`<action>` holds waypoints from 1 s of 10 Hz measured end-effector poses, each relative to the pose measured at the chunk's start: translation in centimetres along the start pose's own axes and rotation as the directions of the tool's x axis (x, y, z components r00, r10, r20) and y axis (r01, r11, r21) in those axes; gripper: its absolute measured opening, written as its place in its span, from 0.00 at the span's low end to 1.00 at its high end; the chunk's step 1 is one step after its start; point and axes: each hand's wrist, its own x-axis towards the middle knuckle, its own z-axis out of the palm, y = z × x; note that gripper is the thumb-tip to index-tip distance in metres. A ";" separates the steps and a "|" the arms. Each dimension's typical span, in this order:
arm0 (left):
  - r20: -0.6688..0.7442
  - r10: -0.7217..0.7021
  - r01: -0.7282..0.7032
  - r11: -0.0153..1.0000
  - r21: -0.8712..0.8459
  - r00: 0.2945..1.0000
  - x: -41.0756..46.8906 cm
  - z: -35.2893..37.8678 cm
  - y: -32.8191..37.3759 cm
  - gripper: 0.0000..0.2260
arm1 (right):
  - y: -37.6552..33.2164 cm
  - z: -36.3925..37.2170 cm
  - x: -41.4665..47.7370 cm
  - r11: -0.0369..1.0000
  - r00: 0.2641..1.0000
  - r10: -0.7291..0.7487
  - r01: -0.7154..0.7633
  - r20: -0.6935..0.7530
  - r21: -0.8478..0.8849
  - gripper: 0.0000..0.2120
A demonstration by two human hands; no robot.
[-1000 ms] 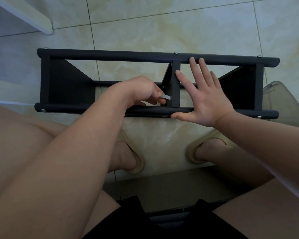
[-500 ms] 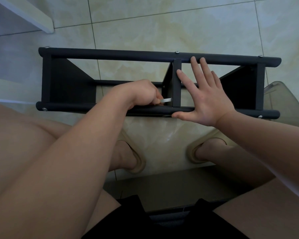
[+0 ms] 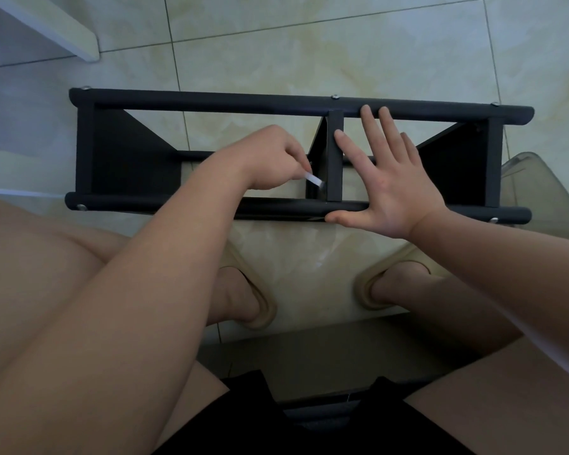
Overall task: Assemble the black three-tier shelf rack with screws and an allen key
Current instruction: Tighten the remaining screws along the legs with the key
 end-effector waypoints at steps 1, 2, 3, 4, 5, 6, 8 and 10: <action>0.006 -0.032 0.033 0.981 -0.189 0.999 0.3 1.0 0.1 0.10 | 0.0 0.0 0.0 1.000 1.000 -0.002 0.002 0.000 -0.001 0.53; 0.031 -0.116 0.118 0.894 -0.431 0.993 0.6 2.2 0.2 0.06 | 0.1 0.0 0.0 1.000 1.000 -0.004 0.004 0.002 -0.003 0.54; -0.016 -0.188 0.155 0.849 -0.505 0.982 0.9 2.9 0.3 0.04 | 0.0 0.0 0.1 1.000 1.000 -0.002 0.002 0.001 -0.002 0.54; -0.067 -0.261 0.181 0.810 -0.558 0.963 1.0 2.9 0.3 0.03 | 0.0 0.0 0.0 1.000 1.000 0.000 0.000 -0.002 -0.002 0.54; -0.087 -0.299 0.188 0.773 -0.606 0.950 1.0 2.8 0.3 0.03 | 0.0 0.0 0.1 1.000 1.000 0.000 0.000 -0.006 0.000 0.54; -0.112 -0.283 0.165 0.789 -0.592 0.952 1.0 3.0 0.4 0.03 | 0.0 0.1 0.1 1.000 1.000 -0.003 0.003 -0.015 0.004 0.53; -0.087 -0.260 0.159 0.788 -0.595 0.962 1.0 3.0 0.3 0.04 | 0.1 0.2 0.1 1.000 1.000 -0.004 0.004 -0.017 0.000 0.53; -0.060 -0.251 0.163 0.776 -0.609 0.966 1.0 3.0 0.3 0.03 | 0.1 0.1 0.1 1.000 1.000 -0.003 0.003 -0.014 -0.004 0.53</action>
